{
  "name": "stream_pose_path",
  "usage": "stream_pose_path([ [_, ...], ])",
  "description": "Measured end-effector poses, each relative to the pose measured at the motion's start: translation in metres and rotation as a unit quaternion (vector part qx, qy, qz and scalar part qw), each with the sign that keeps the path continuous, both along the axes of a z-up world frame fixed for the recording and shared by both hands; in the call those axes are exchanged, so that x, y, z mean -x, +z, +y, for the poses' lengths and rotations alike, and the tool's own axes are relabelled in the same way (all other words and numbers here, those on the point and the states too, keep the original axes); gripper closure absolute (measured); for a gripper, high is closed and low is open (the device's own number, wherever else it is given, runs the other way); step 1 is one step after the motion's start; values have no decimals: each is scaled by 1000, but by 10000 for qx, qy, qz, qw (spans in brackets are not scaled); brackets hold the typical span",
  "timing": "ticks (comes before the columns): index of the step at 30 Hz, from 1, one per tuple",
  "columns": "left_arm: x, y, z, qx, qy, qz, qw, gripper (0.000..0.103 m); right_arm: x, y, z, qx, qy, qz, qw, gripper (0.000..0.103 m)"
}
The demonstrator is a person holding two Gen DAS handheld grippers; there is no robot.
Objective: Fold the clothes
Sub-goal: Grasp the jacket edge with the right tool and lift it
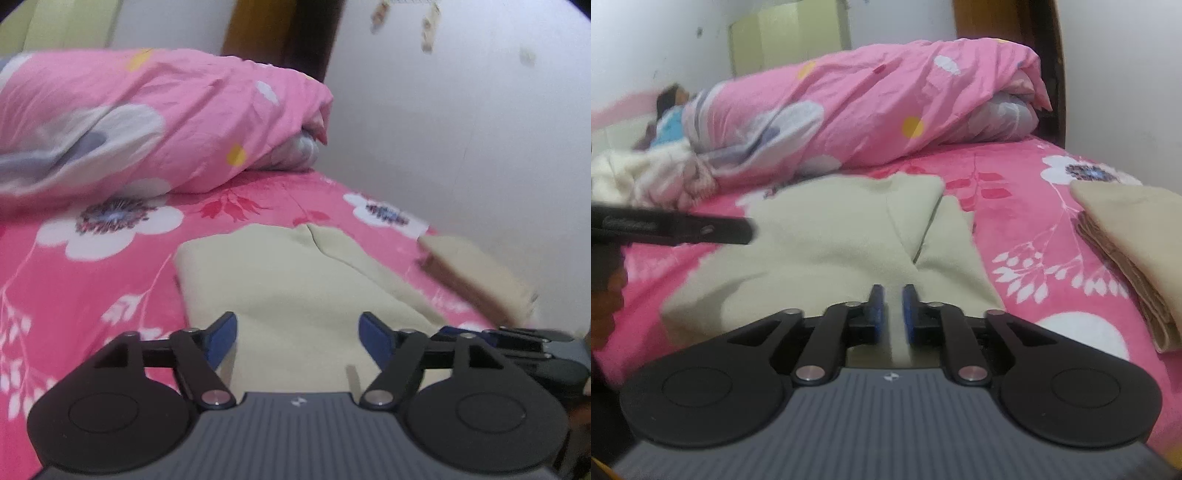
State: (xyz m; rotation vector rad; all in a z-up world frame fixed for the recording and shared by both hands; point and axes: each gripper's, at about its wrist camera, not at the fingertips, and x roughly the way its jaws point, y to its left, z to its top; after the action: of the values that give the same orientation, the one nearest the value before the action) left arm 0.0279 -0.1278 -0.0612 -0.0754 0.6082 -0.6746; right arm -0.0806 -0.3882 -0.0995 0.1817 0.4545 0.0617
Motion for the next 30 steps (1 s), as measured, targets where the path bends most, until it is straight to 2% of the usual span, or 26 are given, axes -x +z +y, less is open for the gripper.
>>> stream_pose_path([
  [1,-2,-1,10,102,-18,167,9998,26,10,5,-8,-287,-84,-191,9994,64],
  [4,-9,-12,34,322,-58,766,9965,26,41,15,-32,-1063,-409,-697,9910,58],
  [8,-15,-31,54,756,-75,1470,9862,27,64,0,-46,-1829,-641,-564,9794,56],
  [10,-16,-39,56,832,-91,1652,9827,27,70,-13,-47,-2062,-730,-404,9749,56],
  [14,-13,-43,54,673,-123,1606,9847,26,78,-32,-45,-2424,-906,-386,9652,56],
  [16,-11,-39,53,531,-158,1447,9879,26,78,-35,-41,-2518,-935,-492,9620,56],
  [18,-6,-34,50,332,-188,1218,9918,26,76,-33,-36,-2399,-942,-646,9641,57],
  [21,8,-24,41,-151,-204,605,9978,26,66,-31,-30,-2381,-887,-711,9646,61],
  [23,24,-17,31,-578,-297,-10,9979,26,59,-35,-29,-2529,-978,-593,9607,66],
  [25,45,-11,22,-958,-481,-687,9919,26,57,-41,-28,-2809,-1057,-535,9524,73],
  [27,66,-7,12,-1293,-712,-1316,9802,26,58,-47,-27,-3093,-1101,-544,9430,76],
  [30,82,-12,-11,-1843,-1133,-1741,9607,28,54,-53,-24,-3305,-1168,-614,9346,81],
])
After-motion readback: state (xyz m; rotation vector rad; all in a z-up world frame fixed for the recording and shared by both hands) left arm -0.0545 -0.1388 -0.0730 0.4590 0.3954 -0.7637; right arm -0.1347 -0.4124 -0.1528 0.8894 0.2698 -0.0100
